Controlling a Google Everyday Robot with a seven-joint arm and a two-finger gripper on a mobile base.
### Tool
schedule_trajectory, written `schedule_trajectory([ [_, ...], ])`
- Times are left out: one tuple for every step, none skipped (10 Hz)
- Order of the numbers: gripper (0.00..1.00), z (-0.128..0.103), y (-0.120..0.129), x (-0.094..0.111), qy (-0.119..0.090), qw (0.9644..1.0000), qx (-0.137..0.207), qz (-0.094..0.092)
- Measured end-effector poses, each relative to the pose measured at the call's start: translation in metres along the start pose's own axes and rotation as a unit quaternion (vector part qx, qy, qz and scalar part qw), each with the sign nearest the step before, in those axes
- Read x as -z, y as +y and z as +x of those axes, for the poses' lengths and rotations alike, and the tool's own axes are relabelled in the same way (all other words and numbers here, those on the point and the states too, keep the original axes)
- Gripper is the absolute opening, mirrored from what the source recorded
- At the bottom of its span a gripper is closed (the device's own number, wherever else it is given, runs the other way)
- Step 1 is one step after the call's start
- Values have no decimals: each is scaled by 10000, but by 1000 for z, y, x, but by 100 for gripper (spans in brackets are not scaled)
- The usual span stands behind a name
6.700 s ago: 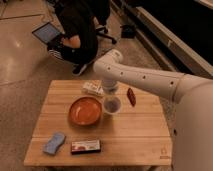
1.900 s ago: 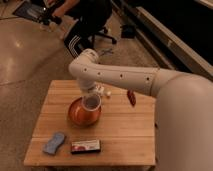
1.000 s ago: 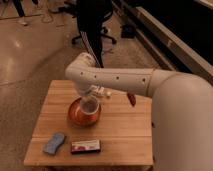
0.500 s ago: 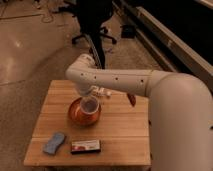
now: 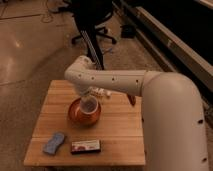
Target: Place the ceramic cup in the ceramic bowl
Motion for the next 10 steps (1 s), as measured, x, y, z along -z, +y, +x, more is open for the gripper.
schedule_trajectory([
  [27, 2, 0, 0, 6, 10000, -8, -2],
  [33, 1, 0, -4, 2, 10000, 25, -28],
  [43, 2, 3, -6, 11, 10000, 24, -70],
  [47, 2, 3, -5, 23, 10000, 4, -80],
  [47, 0, 0, -5, 18, 10000, -2, -66],
  [47, -6, -10, -8, 19, 10000, 6, -38],
  [47, -10, -14, -11, 28, 10000, 22, -31],
  [47, -10, -13, -11, 38, 10000, 17, -38],
  [47, -1, -6, -12, 38, 10000, 0, -57],
  [47, 5, -3, -12, 37, 10000, -14, -43],
])
